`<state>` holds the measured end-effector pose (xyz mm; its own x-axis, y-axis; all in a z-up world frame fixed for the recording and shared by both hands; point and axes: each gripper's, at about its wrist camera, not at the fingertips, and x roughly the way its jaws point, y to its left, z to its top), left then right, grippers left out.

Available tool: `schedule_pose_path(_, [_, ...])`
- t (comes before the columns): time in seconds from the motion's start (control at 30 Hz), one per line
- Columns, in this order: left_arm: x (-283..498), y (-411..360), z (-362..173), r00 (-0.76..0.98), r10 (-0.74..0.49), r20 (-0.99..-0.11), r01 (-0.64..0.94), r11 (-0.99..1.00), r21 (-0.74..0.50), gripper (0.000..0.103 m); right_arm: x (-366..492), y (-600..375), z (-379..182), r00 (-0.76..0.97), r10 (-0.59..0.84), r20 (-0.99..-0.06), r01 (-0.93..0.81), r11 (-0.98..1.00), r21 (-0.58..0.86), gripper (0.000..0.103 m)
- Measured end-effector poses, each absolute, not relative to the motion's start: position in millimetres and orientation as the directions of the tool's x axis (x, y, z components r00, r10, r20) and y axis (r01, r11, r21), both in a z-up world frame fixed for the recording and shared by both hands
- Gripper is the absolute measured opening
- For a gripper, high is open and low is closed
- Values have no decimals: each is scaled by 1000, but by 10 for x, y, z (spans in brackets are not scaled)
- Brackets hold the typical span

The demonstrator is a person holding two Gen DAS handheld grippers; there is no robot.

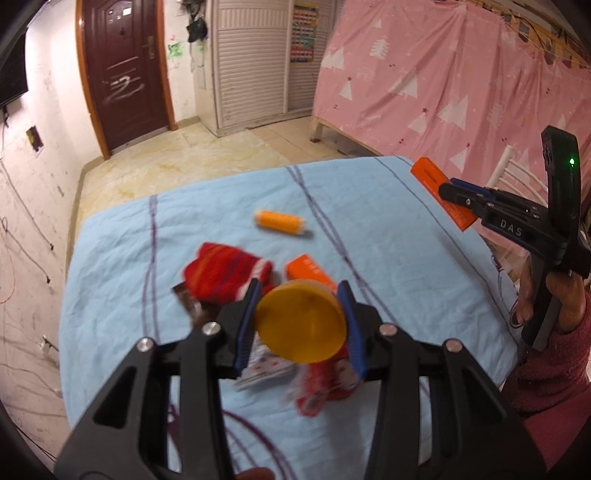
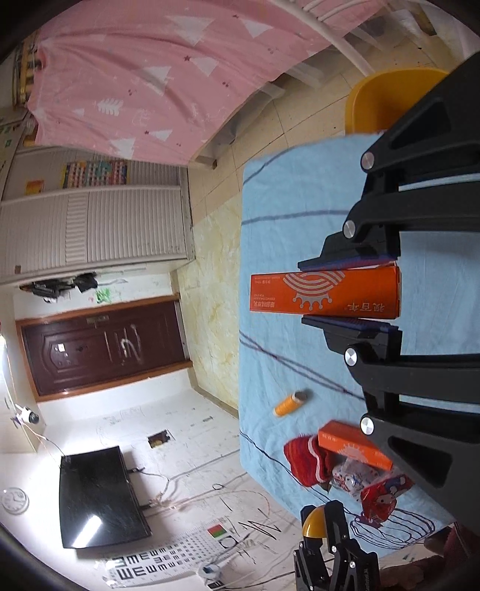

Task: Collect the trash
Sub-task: 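Carry the orange box and yellow lid over the yellow bucket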

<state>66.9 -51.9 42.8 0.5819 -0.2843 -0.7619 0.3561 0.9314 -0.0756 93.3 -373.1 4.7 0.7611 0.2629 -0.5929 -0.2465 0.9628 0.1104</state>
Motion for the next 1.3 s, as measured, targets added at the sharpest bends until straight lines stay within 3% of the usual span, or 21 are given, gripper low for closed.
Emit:
schedule_pose_path(0.5, [868, -1465, 576, 565, -338, -753, 452, 890, -61, 40, 800, -4761, -41, 811, 140, -568, -65, 986, 151, 16])
schedule_pose_path(1.3, [867, -3194, 735, 497, -448, -743, 641, 767, -33, 40, 630, -5887, -657, 778, 44, -627, 132, 964, 232, 16])
